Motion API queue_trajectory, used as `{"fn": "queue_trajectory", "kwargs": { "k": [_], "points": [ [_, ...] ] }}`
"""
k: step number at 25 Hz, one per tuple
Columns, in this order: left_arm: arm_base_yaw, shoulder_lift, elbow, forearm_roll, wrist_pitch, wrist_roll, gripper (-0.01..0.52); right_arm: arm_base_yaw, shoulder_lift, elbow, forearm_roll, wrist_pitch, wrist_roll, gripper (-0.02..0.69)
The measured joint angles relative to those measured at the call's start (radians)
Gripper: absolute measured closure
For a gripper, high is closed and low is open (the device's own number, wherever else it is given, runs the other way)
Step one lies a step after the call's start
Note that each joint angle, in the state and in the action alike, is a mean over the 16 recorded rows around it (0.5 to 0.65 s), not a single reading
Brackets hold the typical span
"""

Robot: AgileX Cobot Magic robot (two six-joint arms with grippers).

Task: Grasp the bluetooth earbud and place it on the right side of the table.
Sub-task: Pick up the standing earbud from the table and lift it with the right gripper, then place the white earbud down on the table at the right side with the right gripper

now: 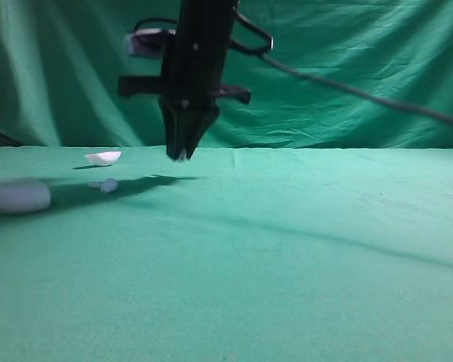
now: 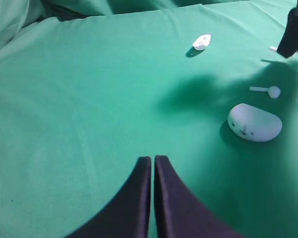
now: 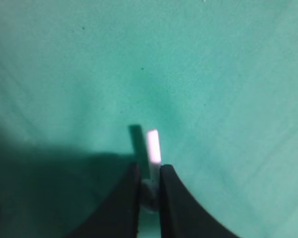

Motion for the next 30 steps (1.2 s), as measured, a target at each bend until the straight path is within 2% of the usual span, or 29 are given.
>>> {"fn": "queue_trajectory", "kwargs": {
  "k": [8, 14, 22, 30],
  "points": [
    [0.0, 0.0, 0.0, 0.0, 0.0, 0.0, 0.514, -0.005, -0.168, -0.033, -0.102, 0.101, 0.047, 0.574],
    [0.0, 0.0, 0.0, 0.0, 0.0, 0.0, 0.514, -0.048, -0.362, 0.072, -0.17, 0.131, 0.09, 0.574],
    [0.0, 0.0, 0.0, 0.0, 0.0, 0.0, 0.514, -0.177, -0.616, 0.479, -0.163, 0.074, 0.123, 0.574],
    [0.0, 0.0, 0.0, 0.0, 0.0, 0.0, 0.514, -0.33, -0.759, 0.988, -0.102, -0.127, 0.139, 0.574]
  ]
}}
